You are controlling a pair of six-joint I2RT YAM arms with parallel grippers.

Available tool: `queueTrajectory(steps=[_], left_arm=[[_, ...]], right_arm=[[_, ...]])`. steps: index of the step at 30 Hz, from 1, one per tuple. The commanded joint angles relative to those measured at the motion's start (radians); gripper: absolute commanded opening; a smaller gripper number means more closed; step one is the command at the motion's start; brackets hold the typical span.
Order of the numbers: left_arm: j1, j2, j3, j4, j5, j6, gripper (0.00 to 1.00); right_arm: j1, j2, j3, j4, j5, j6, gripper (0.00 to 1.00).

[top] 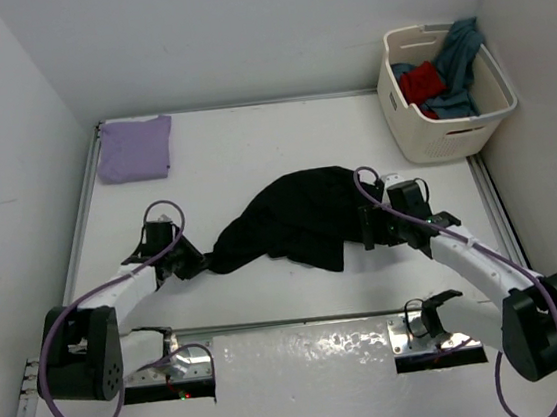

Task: Fold and stack the t-shirts
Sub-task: Move the tshirt to the center of the board, then flatten out the tshirt

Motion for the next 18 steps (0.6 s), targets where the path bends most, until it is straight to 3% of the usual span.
queueTrajectory(steps=[1, 2, 8, 11, 12, 14, 17, 18], left_arm=[[-0.005, 0.047, 0.009, 0.086, -0.032, 0.003, 0.09], [-0.005, 0.065, 0.015, 0.103, -0.029, 0.004, 0.00], [-0.006, 0.038, 0.023, 0.143, -0.035, 0.009, 0.00], [-0.006, 0.010, 0.042, 0.146, -0.053, 0.012, 0.00], [-0.006, 0.009, 0.050, 0.143, -0.058, 0.014, 0.00], [-0.006, 0.007, 0.079, 0.130, -0.082, 0.011, 0.00], [-0.006, 0.018, 0.125, 0.113, -0.134, 0.011, 0.00], [-0.006, 0.018, 0.139, 0.110, -0.145, 0.009, 0.00]], right_arm=[[0.013, 0.035, 0.057, 0.086, -0.061, -0.071, 0.99], [0.018, 0.064, 0.072, 0.097, -0.061, -0.081, 0.99], [0.027, 0.195, 0.138, 0.139, 0.010, -0.117, 0.97], [0.027, 0.271, 0.174, 0.163, 0.066, -0.121, 0.88], [0.027, 0.285, 0.180, 0.169, 0.089, -0.099, 0.69], [0.027, 0.307, 0.183, 0.191, 0.149, -0.078, 0.40], [0.027, 0.328, 0.215, 0.182, 0.213, -0.078, 0.20], [0.026, 0.330, 0.226, 0.171, 0.238, -0.073, 0.00]])
